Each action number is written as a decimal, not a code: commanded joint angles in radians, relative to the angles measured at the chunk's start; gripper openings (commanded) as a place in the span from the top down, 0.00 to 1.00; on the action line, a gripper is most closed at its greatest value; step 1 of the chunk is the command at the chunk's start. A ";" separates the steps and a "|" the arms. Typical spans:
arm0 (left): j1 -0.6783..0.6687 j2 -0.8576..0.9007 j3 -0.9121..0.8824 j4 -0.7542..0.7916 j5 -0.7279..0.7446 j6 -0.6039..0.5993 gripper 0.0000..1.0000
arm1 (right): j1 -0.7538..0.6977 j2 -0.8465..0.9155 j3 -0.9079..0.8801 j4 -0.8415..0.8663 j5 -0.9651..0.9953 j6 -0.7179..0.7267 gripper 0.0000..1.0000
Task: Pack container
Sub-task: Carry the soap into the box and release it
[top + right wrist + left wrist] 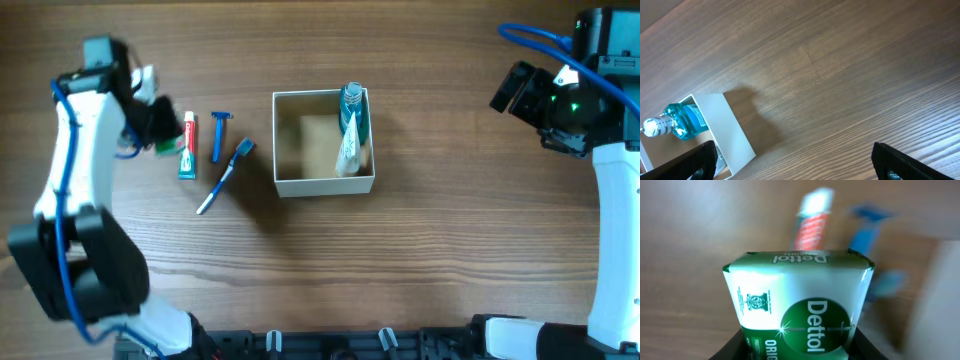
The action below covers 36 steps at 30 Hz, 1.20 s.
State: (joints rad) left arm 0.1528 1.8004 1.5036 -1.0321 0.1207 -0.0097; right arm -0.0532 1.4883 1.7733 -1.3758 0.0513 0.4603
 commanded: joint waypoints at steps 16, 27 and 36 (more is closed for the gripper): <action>-0.589 0.032 0.032 0.188 0.016 -0.281 0.65 | -0.003 0.011 0.008 0.003 -0.008 0.013 0.00; -0.612 0.238 0.032 0.211 0.002 -0.347 0.56 | -0.003 0.011 0.008 0.003 -0.008 0.013 0.00; -0.575 0.093 0.036 0.212 0.050 -0.346 0.00 | -0.003 0.011 0.008 0.003 -0.008 0.013 0.00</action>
State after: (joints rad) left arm -0.4507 2.0201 1.5269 -0.8146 0.1448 -0.3443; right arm -0.0532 1.4883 1.7733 -1.3754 0.0513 0.4603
